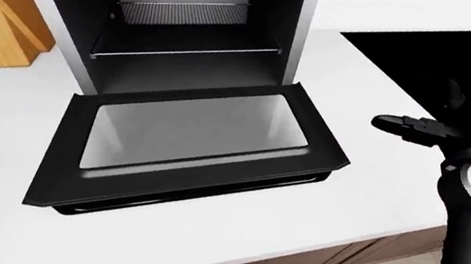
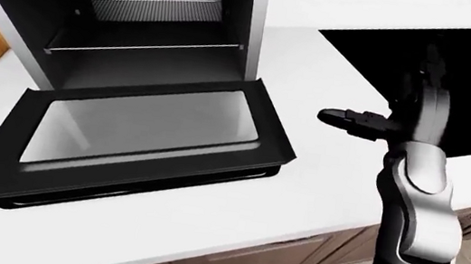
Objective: Close the toaster oven door.
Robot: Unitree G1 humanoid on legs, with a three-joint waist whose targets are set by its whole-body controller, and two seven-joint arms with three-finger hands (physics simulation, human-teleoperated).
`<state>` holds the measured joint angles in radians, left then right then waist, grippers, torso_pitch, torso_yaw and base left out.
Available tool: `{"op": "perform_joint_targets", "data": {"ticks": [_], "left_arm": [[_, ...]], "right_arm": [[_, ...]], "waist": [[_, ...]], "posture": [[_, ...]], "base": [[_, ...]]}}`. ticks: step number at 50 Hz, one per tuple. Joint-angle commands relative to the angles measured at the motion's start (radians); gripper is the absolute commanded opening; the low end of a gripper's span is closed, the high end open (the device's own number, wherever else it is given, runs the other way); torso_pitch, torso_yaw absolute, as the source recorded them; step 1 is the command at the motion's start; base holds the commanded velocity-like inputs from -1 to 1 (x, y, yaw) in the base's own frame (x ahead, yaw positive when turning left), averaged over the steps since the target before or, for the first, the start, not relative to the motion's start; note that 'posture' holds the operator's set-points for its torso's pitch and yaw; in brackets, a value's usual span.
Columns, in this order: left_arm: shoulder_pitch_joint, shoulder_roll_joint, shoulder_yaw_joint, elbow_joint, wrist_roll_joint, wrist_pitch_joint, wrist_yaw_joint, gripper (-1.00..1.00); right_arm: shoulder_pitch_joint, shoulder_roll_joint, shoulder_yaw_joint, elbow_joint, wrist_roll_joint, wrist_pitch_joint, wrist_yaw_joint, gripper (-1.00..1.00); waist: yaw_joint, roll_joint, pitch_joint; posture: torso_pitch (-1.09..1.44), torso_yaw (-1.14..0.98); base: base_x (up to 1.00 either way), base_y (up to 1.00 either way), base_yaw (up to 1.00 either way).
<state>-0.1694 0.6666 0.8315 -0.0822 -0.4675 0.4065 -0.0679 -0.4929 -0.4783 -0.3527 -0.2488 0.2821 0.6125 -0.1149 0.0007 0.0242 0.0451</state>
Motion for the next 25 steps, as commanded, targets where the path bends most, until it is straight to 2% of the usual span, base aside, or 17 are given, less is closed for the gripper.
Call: {"op": "perform_joint_targets", "data": {"ticks": [1, 6, 10, 18, 25], "left_arm": [[-0.018, 0.029, 0.015, -0.035, -0.002, -0.029, -0.002, 1.00], [-0.019, 0.035, 0.023, -0.033, -0.009, -0.028, -0.001, 1.00], [-0.019, 0.036, 0.025, -0.040, -0.015, -0.028, 0.001, 1.00], [-0.022, 0.048, 0.033, -0.027, -0.028, -0.027, 0.018, 1.00], [-0.020, 0.046, 0.024, -0.017, 0.002, -0.050, 0.021, 1.00]], "right_arm": [[-0.027, -0.009, -0.002, -0.016, -0.069, -0.072, 0.034, 1.00], [-0.053, -0.004, 0.030, 0.061, -0.202, -0.159, 0.088, 1.00], [-0.078, 0.008, 0.030, 0.081, -0.228, -0.152, 0.114, 1.00], [-0.115, 0.007, 0.078, 0.202, -0.362, -0.303, 0.157, 1.00], [-0.157, 0.024, 0.114, 0.309, -0.478, -0.382, 0.175, 1.00]], "waist": [[-0.001, 0.005, -0.021], [-0.002, 0.008, -0.024], [-0.004, 0.011, -0.026], [-0.007, 0.016, -0.027], [-0.010, 0.020, -0.027]], "posture": [[0.00, 0.00], [0.00, 0.00], [0.00, 0.00], [0.00, 0.00], [0.00, 0.00]], "base": [[0.00, 0.00, 0.00], [0.00, 0.00, 0.00], [0.00, 0.00, 0.00], [0.00, 0.00, 0.00], [0.00, 0.00, 0.00]]}}
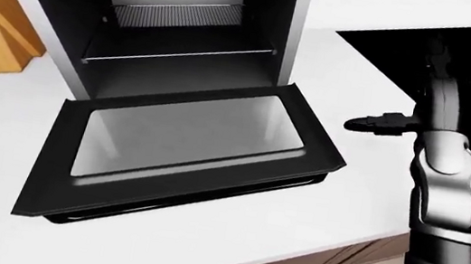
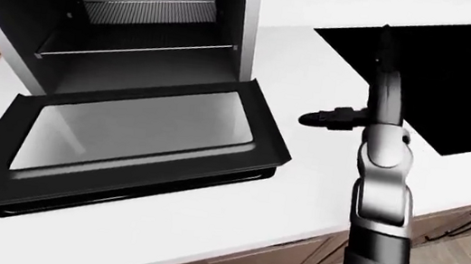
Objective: Close the toaster oven door.
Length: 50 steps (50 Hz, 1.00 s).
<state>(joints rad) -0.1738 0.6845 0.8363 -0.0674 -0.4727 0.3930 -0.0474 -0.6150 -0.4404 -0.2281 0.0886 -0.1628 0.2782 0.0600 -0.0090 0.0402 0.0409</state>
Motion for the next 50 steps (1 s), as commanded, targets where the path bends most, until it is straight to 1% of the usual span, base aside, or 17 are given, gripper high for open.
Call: {"op": "perform_joint_targets", "data": {"ticks": [1, 6, 11, 14, 28, 36, 42, 50], "left_arm": [[-0.015, 0.028, 0.020, -0.035, 0.007, -0.036, 0.001, 1.00], [-0.014, 0.026, 0.026, -0.044, -0.005, -0.029, -0.005, 1.00], [-0.010, 0.021, 0.028, -0.048, -0.014, -0.030, -0.012, 1.00], [-0.010, 0.022, 0.028, -0.049, -0.018, -0.029, -0.013, 1.00], [-0.010, 0.025, 0.032, -0.054, -0.031, -0.026, -0.011, 1.00], [-0.007, 0.023, 0.032, -0.051, -0.029, -0.031, -0.015, 1.00], [-0.008, 0.022, 0.030, -0.049, -0.028, -0.033, -0.015, 1.00], [-0.005, 0.021, 0.032, -0.047, -0.029, -0.036, -0.018, 1.00]], "right_arm": [[-0.040, -0.011, -0.010, -0.011, -0.042, -0.061, 0.003, 1.00], [-0.045, -0.001, 0.001, 0.029, -0.080, -0.119, 0.028, 1.00], [-0.046, 0.015, 0.006, 0.064, -0.099, -0.144, 0.039, 1.00], [-0.055, 0.015, 0.008, 0.088, -0.105, -0.160, 0.040, 1.00], [-0.073, 0.006, 0.030, 0.227, -0.183, -0.309, 0.042, 1.00], [-0.101, -0.001, 0.034, 0.298, -0.213, -0.338, 0.018, 1.00], [-0.106, -0.001, 0.044, 0.335, -0.234, -0.382, 0.023, 1.00], [-0.089, 0.018, 0.045, 0.312, -0.233, -0.383, 0.050, 1.00]], "waist": [[0.000, 0.004, -0.023], [-0.001, 0.005, -0.023], [-0.002, 0.006, -0.022], [-0.002, 0.007, -0.022], [-0.003, 0.008, -0.019], [-0.002, 0.008, -0.020], [-0.001, 0.007, -0.021], [-0.001, 0.005, -0.024]], "posture": [[0.00, 0.00], [0.00, 0.00], [0.00, 0.00], [0.00, 0.00], [0.00, 0.00], [0.00, 0.00], [0.00, 0.00], [0.00, 0.00]], "base": [[0.00, 0.00, 0.00], [0.00, 0.00, 0.00], [0.00, 0.00, 0.00], [0.00, 0.00, 0.00], [0.00, 0.00, 0.00], [0.00, 0.00, 0.00], [0.00, 0.00, 0.00], [0.00, 0.00, 0.00]]}}
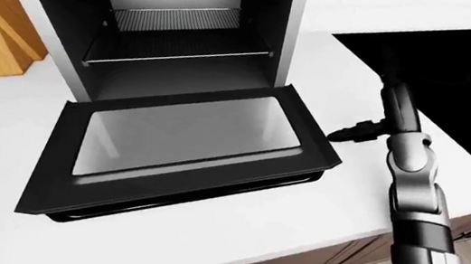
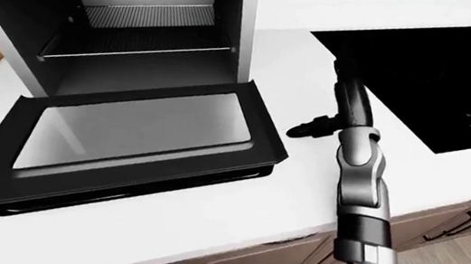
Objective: Close the toaster oven door.
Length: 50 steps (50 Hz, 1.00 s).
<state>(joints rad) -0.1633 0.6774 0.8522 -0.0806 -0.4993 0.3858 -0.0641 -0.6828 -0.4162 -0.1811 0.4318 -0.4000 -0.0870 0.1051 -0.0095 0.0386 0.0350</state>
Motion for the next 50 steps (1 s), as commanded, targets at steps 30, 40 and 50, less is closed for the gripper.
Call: {"op": "perform_joint_targets", "data": {"ticks": [30, 40, 50], "left_arm": [[-0.011, 0.030, 0.024, -0.029, -0.008, -0.030, -0.002, 1.00], [-0.010, 0.033, 0.027, -0.024, -0.010, -0.032, -0.004, 1.00], [-0.011, 0.036, 0.028, -0.021, -0.013, -0.031, -0.003, 1.00]], "right_arm": [[-0.024, 0.032, 0.008, -0.095, 0.095, 0.075, 0.056, 1.00], [-0.001, 0.064, 0.027, -0.133, 0.088, 0.075, 0.102, 1.00], [0.023, 0.095, 0.035, -0.190, 0.108, 0.089, 0.166, 1.00]], "waist": [[-0.003, 0.009, -0.020], [-0.005, 0.009, -0.021], [-0.005, 0.007, -0.023]], "posture": [[0.00, 0.00], [0.00, 0.00], [0.00, 0.00]], "base": [[0.00, 0.00, 0.00], [0.00, 0.00, 0.00], [0.00, 0.00, 0.00]]}}
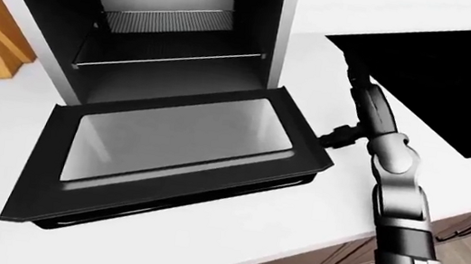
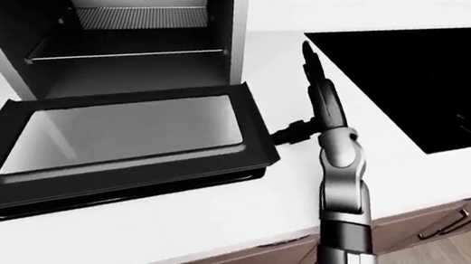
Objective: Close the toaster oven door.
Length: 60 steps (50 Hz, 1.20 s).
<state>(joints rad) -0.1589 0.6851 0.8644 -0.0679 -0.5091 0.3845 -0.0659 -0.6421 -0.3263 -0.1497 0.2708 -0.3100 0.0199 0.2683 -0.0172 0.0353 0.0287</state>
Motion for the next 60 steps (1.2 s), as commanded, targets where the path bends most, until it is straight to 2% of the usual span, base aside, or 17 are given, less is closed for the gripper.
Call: {"op": "perform_joint_targets", "data": {"ticks": [1, 7, 11, 19, 34, 49, 57, 60], "left_arm": [[-0.016, 0.029, 0.016, -0.033, -0.003, -0.030, -0.001, 1.00], [-0.014, 0.029, 0.017, -0.029, -0.004, -0.034, -0.004, 1.00], [-0.012, 0.030, 0.020, -0.025, -0.005, -0.036, -0.005, 1.00], [-0.011, 0.029, 0.021, -0.022, -0.005, -0.039, -0.005, 1.00], [-0.007, 0.034, 0.029, -0.013, -0.005, -0.043, -0.009, 1.00], [-0.005, 0.064, 0.052, 0.027, -0.022, -0.043, -0.006, 1.00], [0.000, 0.071, 0.062, 0.039, -0.024, -0.050, -0.003, 1.00], [0.001, 0.073, 0.065, 0.041, -0.026, -0.051, -0.003, 1.00]], "right_arm": [[-0.018, 0.007, 0.006, -0.027, 0.016, -0.018, 0.003, 1.00], [0.002, 0.037, 0.017, -0.084, 0.059, 0.042, 0.064, 1.00], [0.020, 0.052, 0.029, -0.091, 0.052, 0.030, 0.080, 1.00], [0.000, 0.068, 0.032, -0.066, 0.040, 0.014, 0.039, 1.00], [-0.061, 0.110, 0.029, -0.123, 0.165, 0.189, -0.010, 1.00], [-0.127, 0.115, 0.054, -0.119, 0.206, 0.247, -0.046, 1.00], [-0.187, 0.144, 0.047, -0.120, 0.256, 0.323, -0.093, 1.00], [-0.195, 0.145, 0.058, -0.112, 0.265, 0.326, -0.109, 1.00]], "waist": [[0.002, 0.010, -0.017], [0.001, 0.011, -0.018], [-0.001, 0.012, -0.018], [-0.004, 0.012, -0.020], [-0.003, 0.024, -0.014], [-0.006, 0.039, -0.009], [-0.010, 0.044, -0.009], [-0.011, 0.046, -0.009]], "posture": [[0.00, 0.00], [0.00, 0.00], [0.00, 0.00], [0.00, 0.00], [0.00, 0.00], [0.00, 0.00], [0.00, 0.00], [0.00, 0.00]], "base": [[0.00, 0.00, 0.00], [0.00, 0.00, 0.00], [0.00, 0.00, 0.00], [0.00, 0.00, 0.00], [0.00, 0.00, 0.00], [0.00, 0.00, 0.00], [0.00, 0.00, 0.00], [0.00, 0.00, 0.00]]}}
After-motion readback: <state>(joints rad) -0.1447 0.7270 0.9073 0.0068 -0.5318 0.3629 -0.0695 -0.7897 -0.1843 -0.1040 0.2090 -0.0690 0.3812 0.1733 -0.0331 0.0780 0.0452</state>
